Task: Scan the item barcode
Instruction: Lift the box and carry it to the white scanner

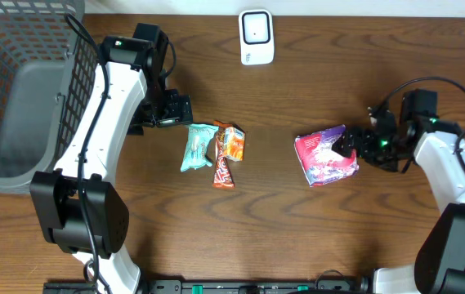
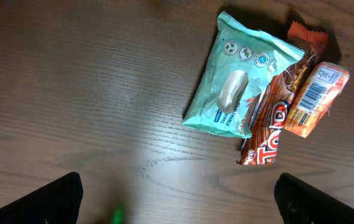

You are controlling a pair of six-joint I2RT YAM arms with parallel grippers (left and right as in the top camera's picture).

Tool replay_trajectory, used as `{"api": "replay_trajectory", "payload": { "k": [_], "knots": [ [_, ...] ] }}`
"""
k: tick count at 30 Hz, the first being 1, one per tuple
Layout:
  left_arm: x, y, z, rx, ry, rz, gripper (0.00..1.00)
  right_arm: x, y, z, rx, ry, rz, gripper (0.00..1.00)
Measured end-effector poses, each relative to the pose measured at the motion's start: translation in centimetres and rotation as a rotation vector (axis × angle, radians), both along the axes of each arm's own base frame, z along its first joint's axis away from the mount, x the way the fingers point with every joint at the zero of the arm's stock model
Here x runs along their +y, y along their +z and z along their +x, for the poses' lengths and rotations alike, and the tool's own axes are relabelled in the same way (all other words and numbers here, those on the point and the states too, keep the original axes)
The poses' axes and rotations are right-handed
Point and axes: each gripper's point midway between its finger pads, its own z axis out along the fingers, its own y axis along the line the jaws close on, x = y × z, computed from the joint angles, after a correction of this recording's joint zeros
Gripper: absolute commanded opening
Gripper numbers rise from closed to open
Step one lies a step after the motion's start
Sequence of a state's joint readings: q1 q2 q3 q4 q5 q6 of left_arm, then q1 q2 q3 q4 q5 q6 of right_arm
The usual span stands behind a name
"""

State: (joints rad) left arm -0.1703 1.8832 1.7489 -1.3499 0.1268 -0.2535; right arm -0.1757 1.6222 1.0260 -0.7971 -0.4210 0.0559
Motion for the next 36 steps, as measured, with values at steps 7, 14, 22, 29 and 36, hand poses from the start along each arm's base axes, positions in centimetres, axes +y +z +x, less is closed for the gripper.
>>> {"api": "replay_trajectory", "payload": {
  "k": [7,14,22,29,36],
  "knots": [
    [0.0,0.0,0.0,0.0,0.0,0.0,0.98,1.1,-3.2,-1.1,-0.015,0.026,-0.005,0.73],
    [0.0,0.0,0.0,0.0,0.0,0.0,0.98,2.5,-4.1,-1.6,-0.026,0.01,0.057,0.07],
    [0.0,0.0,0.0,0.0,0.0,0.0,0.98,6.5,-2.7,-0.7,-0.072,0.022,0.228,0.01],
    [0.0,0.0,0.0,0.0,0.0,0.001,0.98,10.3,1.3,3.8,-0.24,-0.022,0.424,0.01],
    [0.0,0.0,0.0,0.0,0.0,0.0,0.98,13.1,7.7,9.5,-0.47,-0.152,0.576,0.01]
  ]
}}
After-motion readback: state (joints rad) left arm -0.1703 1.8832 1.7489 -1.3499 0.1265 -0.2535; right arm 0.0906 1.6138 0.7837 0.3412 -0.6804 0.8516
